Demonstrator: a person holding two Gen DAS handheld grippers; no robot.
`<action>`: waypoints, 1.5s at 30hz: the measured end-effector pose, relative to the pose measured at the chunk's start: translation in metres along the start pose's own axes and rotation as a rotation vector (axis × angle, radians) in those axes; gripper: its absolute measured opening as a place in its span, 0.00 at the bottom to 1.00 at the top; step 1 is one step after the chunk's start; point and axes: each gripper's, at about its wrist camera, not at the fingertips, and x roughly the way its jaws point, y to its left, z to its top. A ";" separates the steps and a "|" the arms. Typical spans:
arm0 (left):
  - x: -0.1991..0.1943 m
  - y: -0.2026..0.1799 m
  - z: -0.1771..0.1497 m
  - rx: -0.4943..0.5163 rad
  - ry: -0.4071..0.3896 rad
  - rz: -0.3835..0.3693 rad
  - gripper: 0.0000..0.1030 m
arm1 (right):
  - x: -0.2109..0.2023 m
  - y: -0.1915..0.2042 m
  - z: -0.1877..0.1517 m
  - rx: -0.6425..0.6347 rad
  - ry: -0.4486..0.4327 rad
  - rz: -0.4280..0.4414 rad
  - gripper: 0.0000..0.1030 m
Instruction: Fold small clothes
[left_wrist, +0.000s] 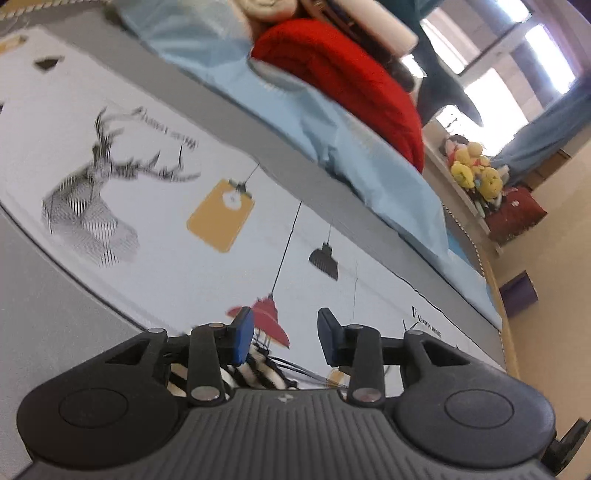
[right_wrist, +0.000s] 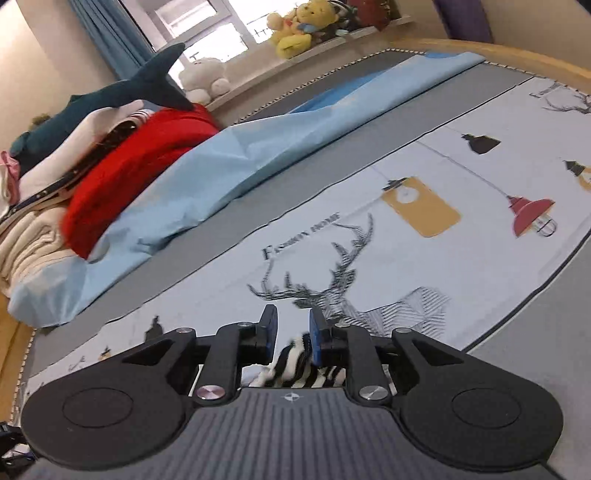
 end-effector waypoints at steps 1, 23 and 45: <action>-0.001 0.002 0.001 -0.001 0.007 -0.012 0.40 | -0.003 -0.001 0.000 -0.013 -0.003 -0.005 0.21; 0.040 -0.052 -0.038 0.246 0.113 0.028 0.02 | 0.014 0.095 -0.074 -0.664 0.165 0.043 0.01; 0.009 -0.007 -0.070 0.462 0.385 0.113 0.22 | -0.050 0.015 -0.031 -0.324 0.164 -0.002 0.25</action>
